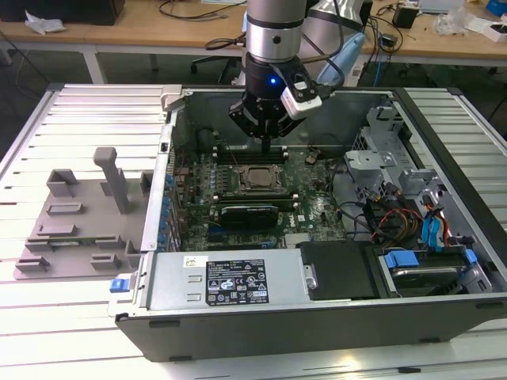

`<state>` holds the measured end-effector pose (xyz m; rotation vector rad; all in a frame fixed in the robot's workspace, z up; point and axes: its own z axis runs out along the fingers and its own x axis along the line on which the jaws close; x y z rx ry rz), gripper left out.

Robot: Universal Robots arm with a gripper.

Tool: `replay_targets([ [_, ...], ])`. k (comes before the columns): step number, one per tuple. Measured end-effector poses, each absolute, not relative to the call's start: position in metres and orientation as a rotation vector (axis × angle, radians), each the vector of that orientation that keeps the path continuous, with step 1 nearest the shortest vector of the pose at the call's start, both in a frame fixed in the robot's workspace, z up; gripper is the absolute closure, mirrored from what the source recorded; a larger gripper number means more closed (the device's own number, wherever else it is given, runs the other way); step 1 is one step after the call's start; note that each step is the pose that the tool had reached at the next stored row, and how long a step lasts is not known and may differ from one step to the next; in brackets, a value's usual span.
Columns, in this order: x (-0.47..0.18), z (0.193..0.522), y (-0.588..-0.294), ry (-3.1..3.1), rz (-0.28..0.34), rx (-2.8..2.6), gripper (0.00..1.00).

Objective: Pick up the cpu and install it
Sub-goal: 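Install the first cpu locking lever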

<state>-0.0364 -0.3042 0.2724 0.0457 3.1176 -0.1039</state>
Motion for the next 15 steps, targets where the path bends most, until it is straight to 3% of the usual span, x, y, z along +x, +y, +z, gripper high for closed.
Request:
replay_targets([
  [15,-0.0364,0.2724,-0.3042,3.111,-0.102,-0.138,0.89],
])
